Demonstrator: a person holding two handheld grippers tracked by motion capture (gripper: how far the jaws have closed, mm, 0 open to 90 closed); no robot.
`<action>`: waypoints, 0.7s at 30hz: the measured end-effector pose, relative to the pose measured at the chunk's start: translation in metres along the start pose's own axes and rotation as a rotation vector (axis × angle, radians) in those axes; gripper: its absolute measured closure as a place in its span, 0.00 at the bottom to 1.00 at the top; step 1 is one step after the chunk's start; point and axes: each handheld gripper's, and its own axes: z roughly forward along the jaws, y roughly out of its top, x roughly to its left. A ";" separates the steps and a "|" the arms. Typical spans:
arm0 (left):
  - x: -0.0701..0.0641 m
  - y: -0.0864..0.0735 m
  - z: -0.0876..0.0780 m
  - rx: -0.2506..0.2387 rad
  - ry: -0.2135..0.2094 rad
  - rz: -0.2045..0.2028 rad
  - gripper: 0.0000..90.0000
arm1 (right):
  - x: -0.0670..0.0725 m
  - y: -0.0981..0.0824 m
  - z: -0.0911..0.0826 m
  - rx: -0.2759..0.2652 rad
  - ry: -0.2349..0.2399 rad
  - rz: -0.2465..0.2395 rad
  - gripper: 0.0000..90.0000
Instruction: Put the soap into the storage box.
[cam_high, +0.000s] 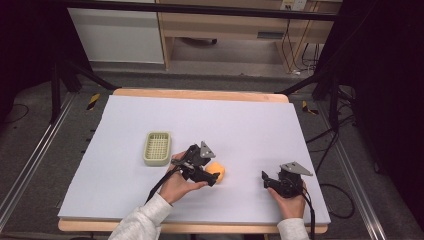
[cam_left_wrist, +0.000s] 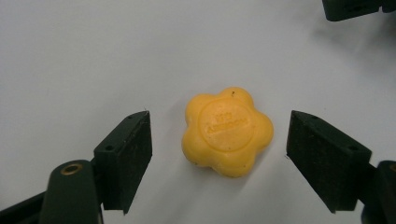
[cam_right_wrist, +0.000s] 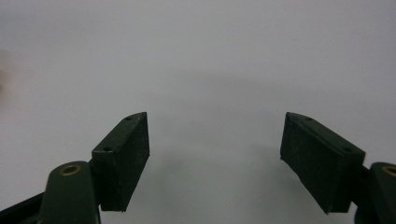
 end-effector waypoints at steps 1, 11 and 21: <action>0.000 0.000 0.001 0.004 0.000 0.001 0.24 | 0.000 0.000 0.000 0.003 0.000 -0.001 0.27; -0.002 0.001 0.013 0.046 0.003 0.025 0.23 | 0.001 0.000 0.001 0.010 0.006 -0.003 0.27; -0.003 0.001 0.026 0.094 -0.004 0.045 0.21 | 0.001 0.000 0.001 0.016 0.007 -0.007 0.27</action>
